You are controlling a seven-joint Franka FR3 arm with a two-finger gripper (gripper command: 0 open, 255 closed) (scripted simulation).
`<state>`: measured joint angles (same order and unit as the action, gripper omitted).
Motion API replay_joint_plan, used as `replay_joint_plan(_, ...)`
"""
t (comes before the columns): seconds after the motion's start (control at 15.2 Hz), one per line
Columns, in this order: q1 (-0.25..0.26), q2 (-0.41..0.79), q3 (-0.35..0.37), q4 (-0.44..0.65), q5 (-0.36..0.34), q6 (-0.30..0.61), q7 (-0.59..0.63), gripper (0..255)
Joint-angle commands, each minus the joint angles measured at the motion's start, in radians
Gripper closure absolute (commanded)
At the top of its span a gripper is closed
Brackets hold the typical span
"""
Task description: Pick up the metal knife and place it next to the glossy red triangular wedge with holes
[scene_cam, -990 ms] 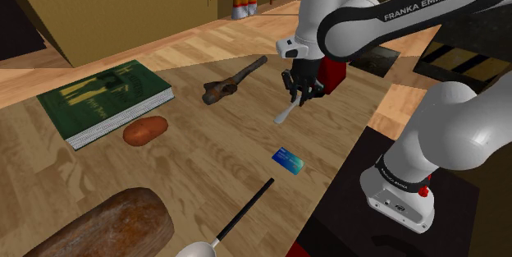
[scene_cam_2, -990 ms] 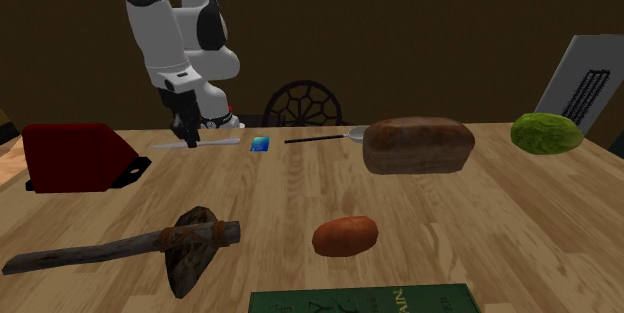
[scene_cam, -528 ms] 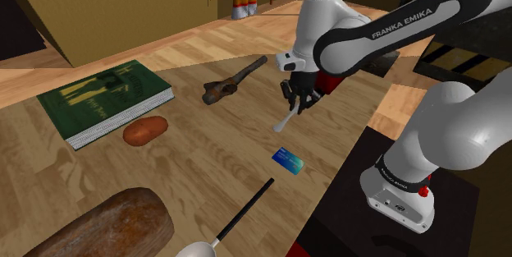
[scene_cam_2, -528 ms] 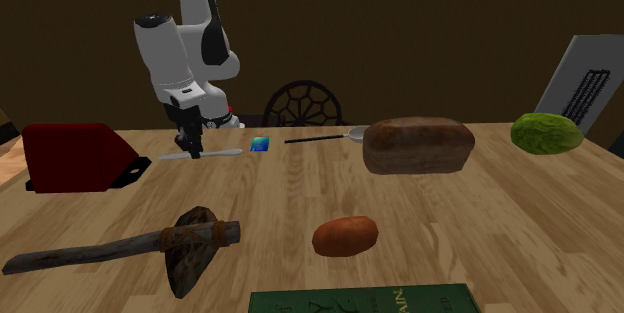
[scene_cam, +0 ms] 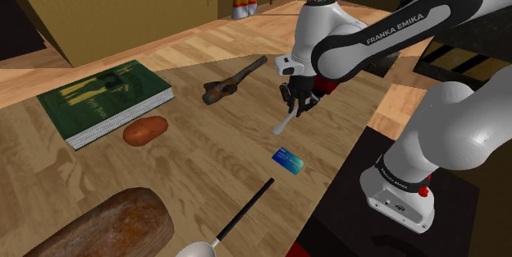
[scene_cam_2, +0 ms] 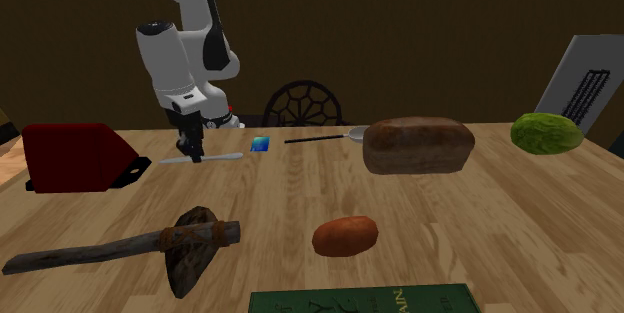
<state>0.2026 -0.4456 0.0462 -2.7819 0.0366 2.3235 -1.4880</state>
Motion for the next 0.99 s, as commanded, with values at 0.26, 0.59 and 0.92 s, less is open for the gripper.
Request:
replay_joint_plan(0.26,0.000,0.000,0.000,0.000,0.000,0.000,0.000,0)
replay_joint_plan(0.59,-0.001,-0.074,-0.003,0.056,-0.002,-0.130,0.000,0)
replay_joint_plan(0.92,-0.001,-0.090,-0.004,0.073,-0.002,-0.162,0.000,0)
